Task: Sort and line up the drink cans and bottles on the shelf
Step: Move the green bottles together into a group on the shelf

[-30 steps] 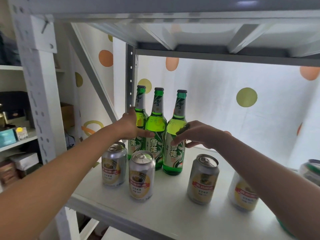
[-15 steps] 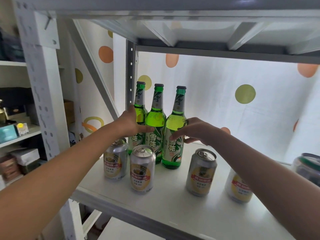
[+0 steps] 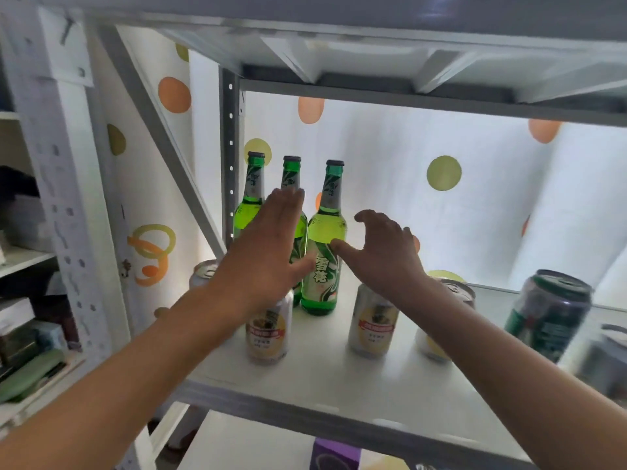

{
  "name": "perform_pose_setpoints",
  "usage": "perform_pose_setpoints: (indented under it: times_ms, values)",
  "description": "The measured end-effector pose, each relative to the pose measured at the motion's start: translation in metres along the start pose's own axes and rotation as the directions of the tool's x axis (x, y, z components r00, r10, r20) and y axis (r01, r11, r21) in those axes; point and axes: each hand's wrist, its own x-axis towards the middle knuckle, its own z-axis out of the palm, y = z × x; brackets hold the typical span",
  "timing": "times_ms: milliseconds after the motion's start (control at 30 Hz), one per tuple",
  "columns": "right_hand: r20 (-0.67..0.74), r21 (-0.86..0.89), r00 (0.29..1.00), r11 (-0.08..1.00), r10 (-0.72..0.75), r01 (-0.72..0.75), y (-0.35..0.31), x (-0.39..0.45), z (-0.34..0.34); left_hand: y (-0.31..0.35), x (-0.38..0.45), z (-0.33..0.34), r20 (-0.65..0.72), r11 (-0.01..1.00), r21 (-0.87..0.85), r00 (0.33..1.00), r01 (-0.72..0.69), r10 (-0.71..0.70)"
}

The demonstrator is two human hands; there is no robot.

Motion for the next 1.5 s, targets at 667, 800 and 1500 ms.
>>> perform_pose_setpoints:
  times_ms: [667, 800, 1500]
  values:
    - [-0.342, -0.091, 0.939, 0.994, 0.023, -0.057, 0.207, -0.245, -0.252, 0.38, -0.065, 0.045, -0.075, 0.913, -0.101, 0.918, -0.395, 0.389]
    - [-0.386, -0.113, 0.918, 0.983, 0.093, -0.147, 0.264, -0.308, -0.311, 0.475, -0.083, 0.067, -0.056, 0.868, -0.158, 0.882, -0.47, 0.468]
    - [-0.602, -0.038, 0.68, 0.836, 0.418, -0.547, 0.505, -0.483, -0.464, 0.783, -0.115, 0.197, -0.014, 0.682, -0.417, 0.755, -0.601, 0.656]
